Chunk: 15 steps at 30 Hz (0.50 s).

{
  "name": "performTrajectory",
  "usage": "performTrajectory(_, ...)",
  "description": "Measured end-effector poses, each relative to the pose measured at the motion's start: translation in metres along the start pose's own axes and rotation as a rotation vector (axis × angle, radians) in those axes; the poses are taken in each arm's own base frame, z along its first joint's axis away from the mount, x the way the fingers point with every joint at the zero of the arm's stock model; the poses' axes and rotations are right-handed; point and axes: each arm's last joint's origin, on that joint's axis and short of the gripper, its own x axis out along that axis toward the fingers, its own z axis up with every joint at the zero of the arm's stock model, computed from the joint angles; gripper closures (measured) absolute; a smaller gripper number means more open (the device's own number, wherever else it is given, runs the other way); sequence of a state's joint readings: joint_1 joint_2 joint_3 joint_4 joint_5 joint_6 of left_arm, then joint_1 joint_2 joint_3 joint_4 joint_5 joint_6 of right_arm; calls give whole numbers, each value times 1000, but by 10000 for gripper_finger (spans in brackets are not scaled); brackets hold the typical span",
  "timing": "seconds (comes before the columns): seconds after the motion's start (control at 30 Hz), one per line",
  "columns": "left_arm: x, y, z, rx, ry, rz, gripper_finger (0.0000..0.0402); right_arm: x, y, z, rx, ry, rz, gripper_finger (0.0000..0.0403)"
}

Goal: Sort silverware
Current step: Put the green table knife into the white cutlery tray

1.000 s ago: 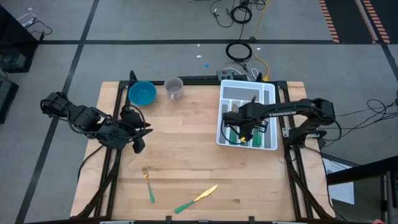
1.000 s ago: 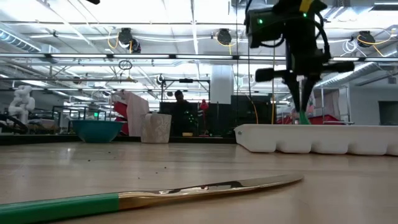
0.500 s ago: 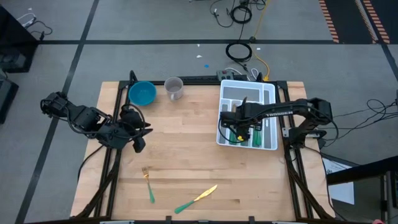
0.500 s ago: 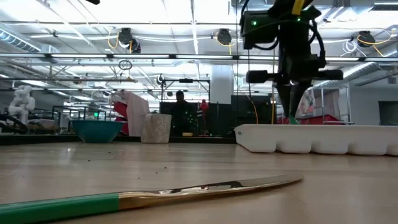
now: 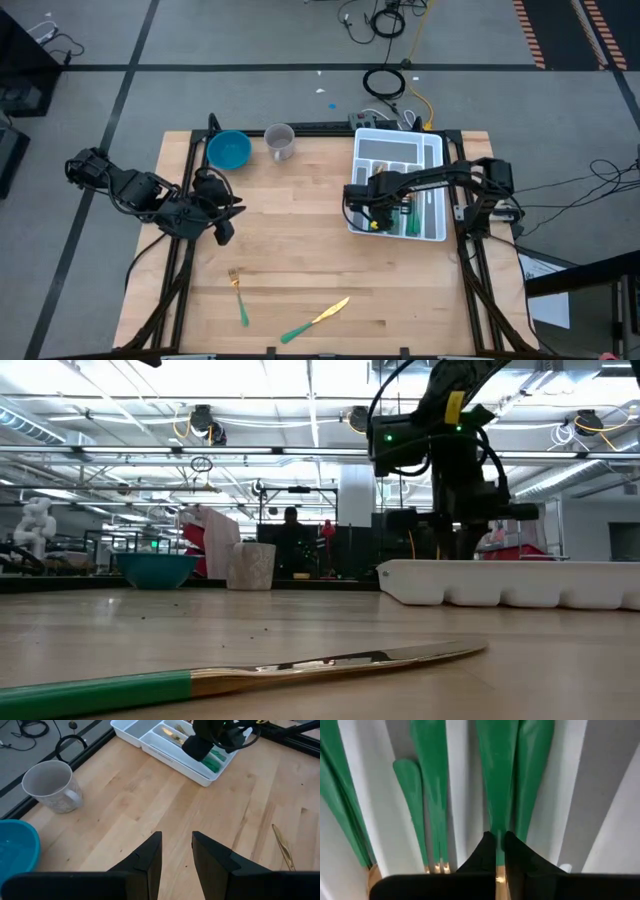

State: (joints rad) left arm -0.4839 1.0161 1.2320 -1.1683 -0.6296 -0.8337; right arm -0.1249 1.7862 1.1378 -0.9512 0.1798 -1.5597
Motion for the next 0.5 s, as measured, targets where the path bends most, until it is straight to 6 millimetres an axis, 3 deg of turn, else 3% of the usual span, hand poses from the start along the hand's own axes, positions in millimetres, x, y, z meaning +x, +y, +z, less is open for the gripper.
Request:
performTrajectory(0.13,0,0,0,1,-1,1,288,0,-2,-1,21,-8,-21,402)
performTrajectory(0.27,0,0,0,1,-8,7,288,1,-5,-5,158,-34,-46,398)
performTrajectory(0.5,0,0,0,2,-8,8,288,2,-2,-9,257,-33,-13,329)
